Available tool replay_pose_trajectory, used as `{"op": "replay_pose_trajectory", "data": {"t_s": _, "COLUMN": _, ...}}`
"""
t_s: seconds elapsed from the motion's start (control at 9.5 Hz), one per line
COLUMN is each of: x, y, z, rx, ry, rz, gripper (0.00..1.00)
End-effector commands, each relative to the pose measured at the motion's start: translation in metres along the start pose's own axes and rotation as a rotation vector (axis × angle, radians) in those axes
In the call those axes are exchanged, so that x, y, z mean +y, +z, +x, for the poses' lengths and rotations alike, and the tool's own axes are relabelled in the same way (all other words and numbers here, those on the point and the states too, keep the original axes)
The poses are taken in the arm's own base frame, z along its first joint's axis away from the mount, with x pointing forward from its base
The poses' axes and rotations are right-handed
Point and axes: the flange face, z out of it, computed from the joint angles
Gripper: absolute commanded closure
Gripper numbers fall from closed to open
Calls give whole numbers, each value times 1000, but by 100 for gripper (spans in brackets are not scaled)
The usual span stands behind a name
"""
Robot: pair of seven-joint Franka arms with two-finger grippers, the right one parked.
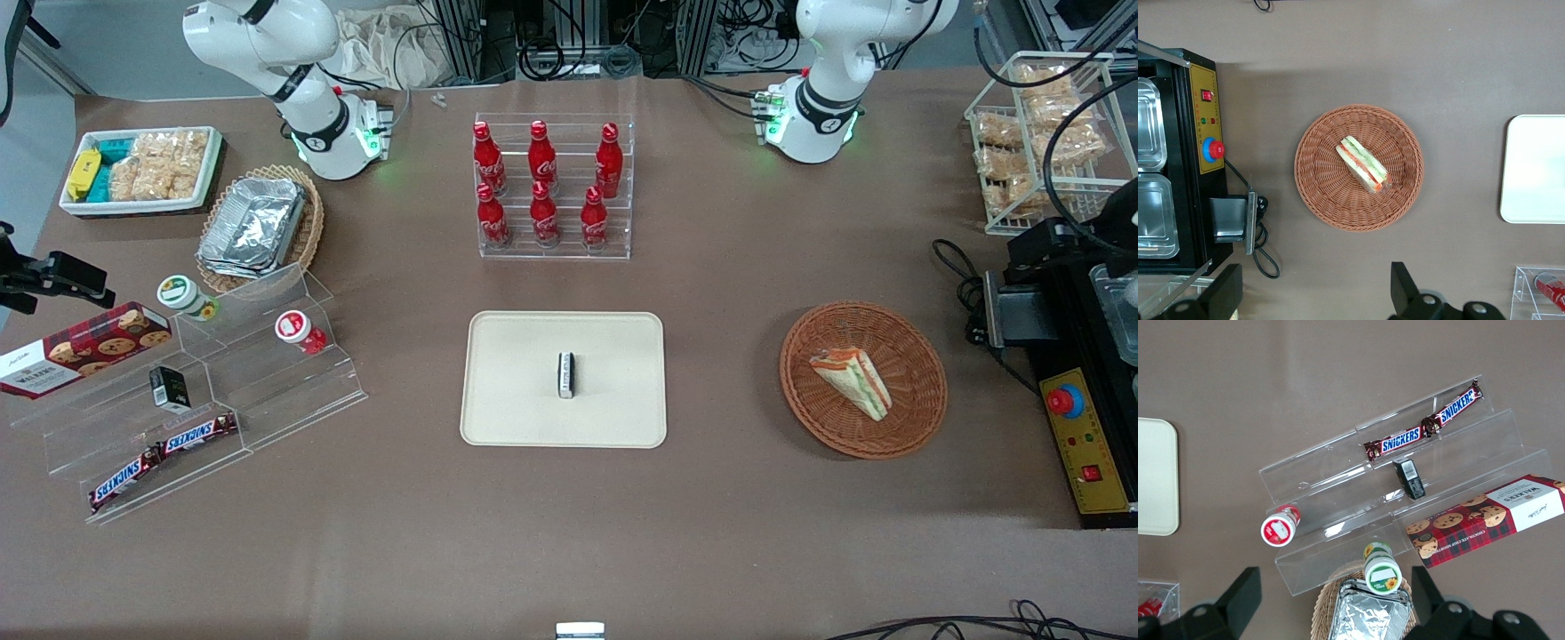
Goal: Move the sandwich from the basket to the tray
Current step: 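Move the left gripper over the wicker basket and lower onto the sandwich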
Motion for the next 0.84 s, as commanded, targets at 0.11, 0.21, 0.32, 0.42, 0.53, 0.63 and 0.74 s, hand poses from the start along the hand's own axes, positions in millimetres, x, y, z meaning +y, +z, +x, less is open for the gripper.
{"op": "replay_pose_trajectory", "data": {"t_s": 0.11, "x": 1, "y": 4, "z": 2, "rx": 3, "ry": -11, "rz": -14, "gripper": 0}}
{"op": "replay_pose_trajectory", "data": {"t_s": 0.21, "x": 3, "y": 15, "z": 7, "rx": -15, "ry": -6, "rz": -14, "gripper": 0}}
{"op": "replay_pose_trajectory", "data": {"t_s": 0.32, "x": 4, "y": 18, "z": 8, "rx": -19, "ry": -3, "rz": -22, "gripper": 0}}
{"op": "replay_pose_trajectory", "data": {"t_s": 0.42, "x": 5, "y": 28, "z": 12, "rx": -44, "ry": -2, "rz": -18, "gripper": 0}}
{"op": "replay_pose_trajectory", "data": {"t_s": 0.53, "x": 9, "y": 44, "z": 12, "rx": -82, "ry": -3, "rz": -17, "gripper": 0}}
{"op": "replay_pose_trajectory", "data": {"t_s": 0.63, "x": 8, "y": 64, "z": 13, "rx": -111, "ry": -2, "rz": -3, "gripper": 0}}
{"op": "replay_pose_trajectory", "data": {"t_s": 0.74, "x": 20, "y": 97, "z": 23, "rx": -159, "ry": 27, "rz": 37, "gripper": 0}}
